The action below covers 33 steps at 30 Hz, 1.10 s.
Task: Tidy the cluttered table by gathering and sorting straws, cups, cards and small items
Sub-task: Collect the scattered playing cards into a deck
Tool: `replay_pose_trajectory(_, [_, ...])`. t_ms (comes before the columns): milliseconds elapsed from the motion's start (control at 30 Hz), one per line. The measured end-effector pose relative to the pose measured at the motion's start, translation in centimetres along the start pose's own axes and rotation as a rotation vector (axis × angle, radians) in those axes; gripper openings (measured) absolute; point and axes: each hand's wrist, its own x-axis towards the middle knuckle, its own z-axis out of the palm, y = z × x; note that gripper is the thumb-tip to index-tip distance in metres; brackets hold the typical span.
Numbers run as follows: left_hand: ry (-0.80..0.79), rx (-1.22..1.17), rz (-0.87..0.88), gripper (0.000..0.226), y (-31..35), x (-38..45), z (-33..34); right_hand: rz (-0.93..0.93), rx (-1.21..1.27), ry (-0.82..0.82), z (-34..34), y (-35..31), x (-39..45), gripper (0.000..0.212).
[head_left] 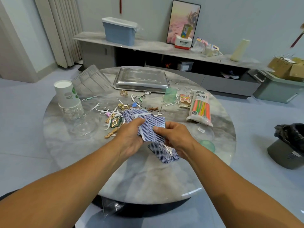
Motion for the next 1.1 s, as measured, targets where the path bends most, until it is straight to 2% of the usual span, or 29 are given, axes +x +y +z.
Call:
replay_pose_trajectory(133, [0.03, 0.077, 0.035, 0.022, -0.3, 0.4, -0.1, 0.05, -0.022, -0.012, -0.4, 0.1, 0.2, 0.033])
replay_pose_trajectory(233, [0.059, 0.099, 0.023, 0.027, -0.4, 0.6, -0.2, 0.092, -0.002, -0.023, -0.7, 0.0, 0.4, 0.02])
replay_pose_trajectory(333, [0.077, 0.076, 0.014, 0.017, -0.3, 0.9, -0.5, 0.138, 0.017, 0.099, -1.6, -0.3, 0.5, 0.007])
replay_pose_trajectory(400, [0.072, 0.024, 0.002, 0.005, -0.1, 1.2, -0.6, 0.159, -0.002, 0.192, -2.7, 0.1, 0.8, 0.012])
replay_pose_trajectory(433, [0.07, 0.007, -0.007, 0.009, 0.1, 1.4, -0.6, 0.157, -0.056, 0.227, -3.3, 0.5, 0.8, 0.017])
replay_pose_trajectory(467, [0.066, 0.002, -0.01, 0.012, 0.1, 1.5, -0.6, 0.153, -0.2, 0.258, -3.8, 1.1, 0.8, 0.022])
replay_pose_trajectory(567, [0.082, 0.065, 0.019, 0.014, -0.1, 1.5, -0.6, 0.099, -0.996, 0.394, -4.3, 2.7, 0.6, 0.046])
replay_pose_trajectory(600, [0.084, 0.084, 0.03, 0.015, -0.2, 1.5, -0.6, -0.002, -1.052, 0.475, -4.0, 2.7, 0.5, 0.046])
replay_pose_trajectory(633, [0.084, 0.102, 0.041, 0.017, -0.2, 1.4, -0.5, -0.102, -0.946, 0.509, -3.4, 2.1, 0.4, 0.04])
replay_pose_trajectory(667, [0.083, 0.11, 0.052, 0.019, -0.3, 1.4, -0.5, -0.167, -0.687, 0.467, -2.8, 1.4, 0.4, 0.035])
replay_pose_trajectory(733, [0.081, 0.109, 0.073, 0.021, -0.4, 1.3, -0.5, -0.114, -0.234, 0.192, -1.5, 0.2, 0.4, 0.029])
replay_pose_trajectory(800, [0.058, 0.096, 0.063, 0.022, -0.4, 1.0, -0.3, -0.057, -0.169, -0.044, -0.4, -0.3, -0.1, 0.015])
replay_pose_trajectory(833, [0.044, 0.085, 0.039, 0.025, -0.4, 0.8, -0.2, -0.046, -0.187, -0.084, -0.1, -0.2, -0.2, 0.01])
replay_pose_trajectory(967, [0.022, -0.078, -0.041, 0.021, 0.5, 0.3, 0.1, 0.048, -0.119, 0.01, -0.2, 0.1, 0.2, 0.008])
replay_pose_trajectory(1100, [0.103, -0.112, 0.006, 0.018, 0.9, 0.7, -0.2, 0.083, 0.005, 0.071, -1.0, -0.5, 0.3, 0.012])
